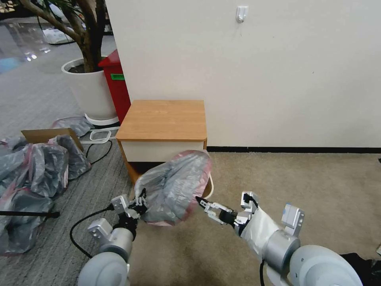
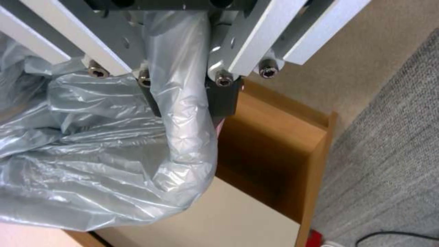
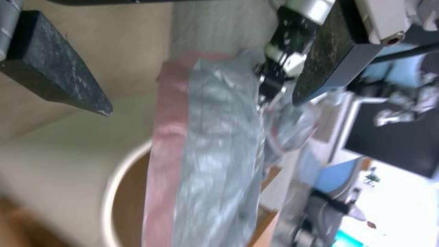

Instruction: Pick up the garbage bag from the table and place it over the trash can.

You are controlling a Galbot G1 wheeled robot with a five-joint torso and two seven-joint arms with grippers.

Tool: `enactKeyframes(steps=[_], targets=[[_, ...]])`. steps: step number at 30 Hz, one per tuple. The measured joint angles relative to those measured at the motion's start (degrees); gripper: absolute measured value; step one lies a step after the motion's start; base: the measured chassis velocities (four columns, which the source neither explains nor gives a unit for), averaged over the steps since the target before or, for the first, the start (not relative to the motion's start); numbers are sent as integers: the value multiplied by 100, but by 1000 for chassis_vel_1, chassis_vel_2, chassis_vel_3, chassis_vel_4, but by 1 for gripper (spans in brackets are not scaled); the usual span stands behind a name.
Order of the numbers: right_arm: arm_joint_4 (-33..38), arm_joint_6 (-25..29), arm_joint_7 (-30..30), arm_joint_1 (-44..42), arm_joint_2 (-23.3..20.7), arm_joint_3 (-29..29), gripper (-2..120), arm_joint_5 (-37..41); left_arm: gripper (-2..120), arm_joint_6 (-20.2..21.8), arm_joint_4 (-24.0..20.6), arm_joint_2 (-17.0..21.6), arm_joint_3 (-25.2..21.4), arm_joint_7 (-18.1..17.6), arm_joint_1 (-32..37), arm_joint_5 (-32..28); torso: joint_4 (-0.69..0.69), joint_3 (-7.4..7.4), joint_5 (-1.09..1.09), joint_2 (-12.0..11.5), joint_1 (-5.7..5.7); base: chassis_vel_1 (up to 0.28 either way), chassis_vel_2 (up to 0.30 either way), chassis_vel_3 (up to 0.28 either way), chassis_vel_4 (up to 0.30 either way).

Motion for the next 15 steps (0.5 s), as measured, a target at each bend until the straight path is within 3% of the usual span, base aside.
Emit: enactKeyframes(steps=[7, 15], targets=[[-956, -135, -1122, 247, 223, -94, 100, 6, 7, 85, -180, 87, -54, -44, 43, -184, 0, 0, 1, 0, 0, 0, 0, 0, 0], [-1223, -217, -1727, 260, 287, -82, 100, -126, 7, 149, -185, 183, -54, -48, 17, -253, 0, 0, 0, 0, 0, 0, 0, 0, 0]])
